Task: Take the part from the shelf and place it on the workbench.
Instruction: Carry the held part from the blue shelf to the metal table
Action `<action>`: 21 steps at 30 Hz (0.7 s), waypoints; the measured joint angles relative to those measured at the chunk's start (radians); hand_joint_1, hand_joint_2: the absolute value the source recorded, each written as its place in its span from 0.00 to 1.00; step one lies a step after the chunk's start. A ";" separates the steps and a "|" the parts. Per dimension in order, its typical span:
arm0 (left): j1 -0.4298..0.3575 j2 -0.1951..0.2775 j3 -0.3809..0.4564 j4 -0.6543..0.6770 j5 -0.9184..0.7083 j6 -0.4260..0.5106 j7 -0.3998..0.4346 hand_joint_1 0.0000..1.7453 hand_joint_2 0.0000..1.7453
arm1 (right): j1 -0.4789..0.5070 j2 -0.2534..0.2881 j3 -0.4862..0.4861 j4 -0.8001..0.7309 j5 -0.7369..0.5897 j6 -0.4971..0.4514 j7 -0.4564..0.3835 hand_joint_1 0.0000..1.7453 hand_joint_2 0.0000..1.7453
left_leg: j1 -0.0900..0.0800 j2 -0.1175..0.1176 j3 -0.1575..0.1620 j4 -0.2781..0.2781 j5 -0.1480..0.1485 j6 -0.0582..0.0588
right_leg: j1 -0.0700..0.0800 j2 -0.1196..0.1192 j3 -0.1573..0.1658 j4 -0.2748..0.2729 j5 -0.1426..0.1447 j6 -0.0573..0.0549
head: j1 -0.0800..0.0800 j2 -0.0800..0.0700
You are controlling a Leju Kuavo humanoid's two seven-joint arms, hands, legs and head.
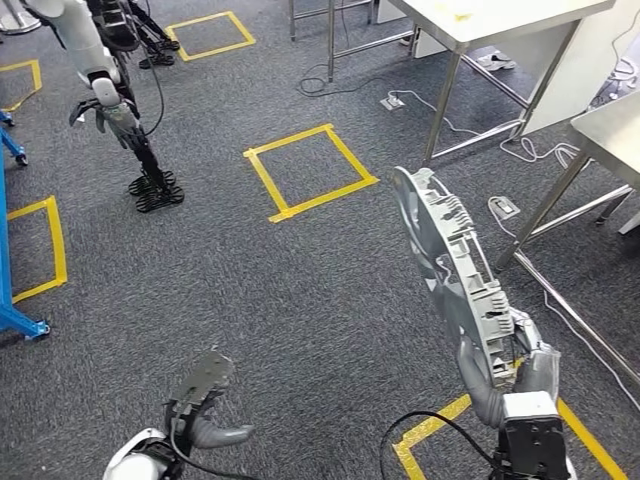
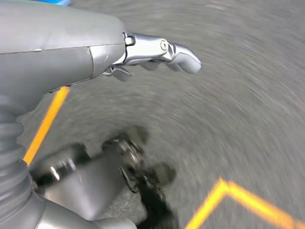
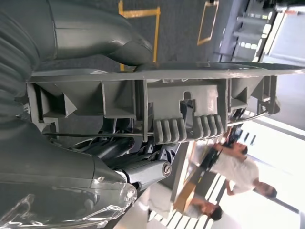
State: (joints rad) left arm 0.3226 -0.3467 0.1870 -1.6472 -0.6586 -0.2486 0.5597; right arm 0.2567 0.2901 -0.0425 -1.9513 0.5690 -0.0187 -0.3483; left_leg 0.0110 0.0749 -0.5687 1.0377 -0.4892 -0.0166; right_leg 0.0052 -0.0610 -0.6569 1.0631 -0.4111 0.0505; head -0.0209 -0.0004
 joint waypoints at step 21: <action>0.211 0.060 -0.414 -0.505 -0.084 -0.062 0.125 0.00 1.00 | 0.012 0.007 -0.090 -0.029 -0.004 -0.007 -0.008 1.00 1.00 | -0.008 -0.087 0.029 -0.021 -0.009 0.035 | -0.012 0.109 -0.115 0.052 0.022 0.016 | 0.003 0.000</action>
State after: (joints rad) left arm 0.5332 -0.2871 -0.2273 -2.1527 -0.7424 -0.3102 0.6844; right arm 0.2686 0.2976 -0.1324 -1.9802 0.5650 -0.0256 -0.3564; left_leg 0.0033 -0.0123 -0.5402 1.0165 -0.4982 0.0182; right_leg -0.0067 0.0480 -0.7717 1.1147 -0.3893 0.0667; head -0.0175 -0.0004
